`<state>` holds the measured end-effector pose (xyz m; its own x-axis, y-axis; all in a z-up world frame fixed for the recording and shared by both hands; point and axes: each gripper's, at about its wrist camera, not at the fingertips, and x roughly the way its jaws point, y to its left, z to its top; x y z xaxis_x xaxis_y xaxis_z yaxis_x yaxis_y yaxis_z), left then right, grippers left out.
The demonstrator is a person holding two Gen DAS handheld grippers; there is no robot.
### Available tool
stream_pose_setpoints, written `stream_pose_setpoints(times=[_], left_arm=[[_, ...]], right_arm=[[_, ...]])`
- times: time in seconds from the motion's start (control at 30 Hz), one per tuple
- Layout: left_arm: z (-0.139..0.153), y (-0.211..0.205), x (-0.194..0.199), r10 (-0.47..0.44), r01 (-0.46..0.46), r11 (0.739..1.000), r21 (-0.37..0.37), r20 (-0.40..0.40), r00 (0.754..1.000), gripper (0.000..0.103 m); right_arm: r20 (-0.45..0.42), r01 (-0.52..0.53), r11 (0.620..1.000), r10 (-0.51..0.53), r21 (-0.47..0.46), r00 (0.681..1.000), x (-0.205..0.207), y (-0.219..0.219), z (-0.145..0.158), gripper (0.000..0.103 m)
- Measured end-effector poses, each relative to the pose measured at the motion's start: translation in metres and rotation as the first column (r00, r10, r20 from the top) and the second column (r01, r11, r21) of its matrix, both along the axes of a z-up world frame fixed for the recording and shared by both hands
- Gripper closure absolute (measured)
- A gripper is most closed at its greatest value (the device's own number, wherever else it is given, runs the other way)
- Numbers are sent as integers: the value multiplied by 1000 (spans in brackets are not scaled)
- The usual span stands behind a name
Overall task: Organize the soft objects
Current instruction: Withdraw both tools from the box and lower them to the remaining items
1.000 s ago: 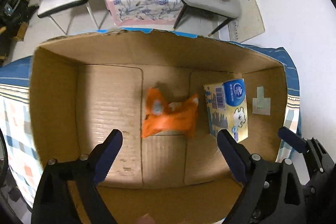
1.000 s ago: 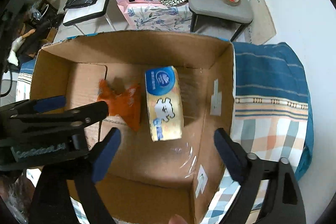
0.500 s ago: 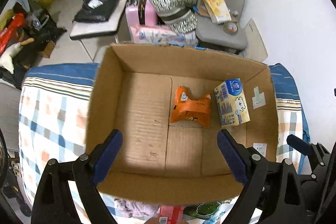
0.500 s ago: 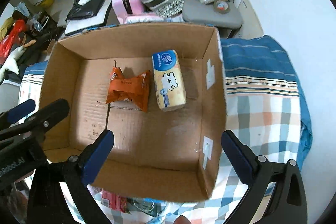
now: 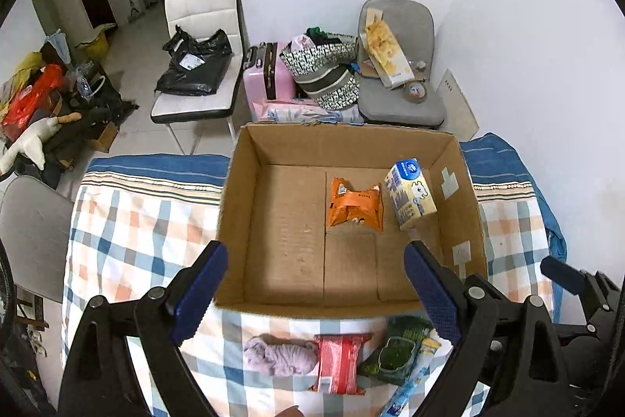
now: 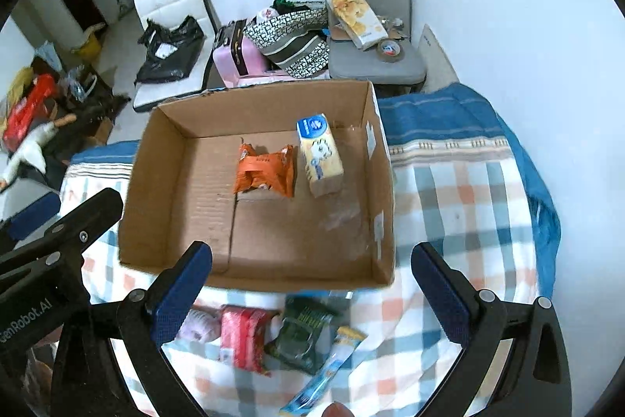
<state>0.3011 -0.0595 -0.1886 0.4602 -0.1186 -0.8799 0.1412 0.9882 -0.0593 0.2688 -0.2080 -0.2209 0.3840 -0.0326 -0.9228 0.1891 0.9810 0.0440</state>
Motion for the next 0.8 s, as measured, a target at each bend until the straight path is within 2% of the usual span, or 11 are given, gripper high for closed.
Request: stream_pose_setpoints(times=[0.07,0.13,0.23,0.43,0.53,0.7,0.77,0.8], left_arm=[[1,6,-12,-6,6,1000,-24,-6,1000,0],[-3,13,-23,-4,3,999,-51,-20,1000,0],[-17,21,-38,5,-7,999,-51,-50,999,0],[-82,33,-70,7,-14,999,-32,-197,980,0],[-118,35,-84,25,-20,1000,24,-267,963,0],[-165,38,-92,95,-57,991,124,-331,939,0],[-176,40,-94,121,-69,984,163,-334,935,0],[-182,39,-94,130,-70,980,186,-330,935,0]], right_arm=[[6,9,1000,-9,11,1000,-15,2,3,0],[2,10,999,-10,35,1000,-34,2,1,0],[-47,28,997,-24,78,999,-54,-3,-17,0],[-215,115,988,-91,103,972,-94,-19,-92,0],[-288,165,977,-121,133,950,-101,-26,-131,0],[-328,211,965,-151,155,933,-90,-21,-172,0],[-351,233,954,-157,187,923,-82,-14,-189,6],[-366,239,951,-156,194,918,-79,-10,-197,13]])
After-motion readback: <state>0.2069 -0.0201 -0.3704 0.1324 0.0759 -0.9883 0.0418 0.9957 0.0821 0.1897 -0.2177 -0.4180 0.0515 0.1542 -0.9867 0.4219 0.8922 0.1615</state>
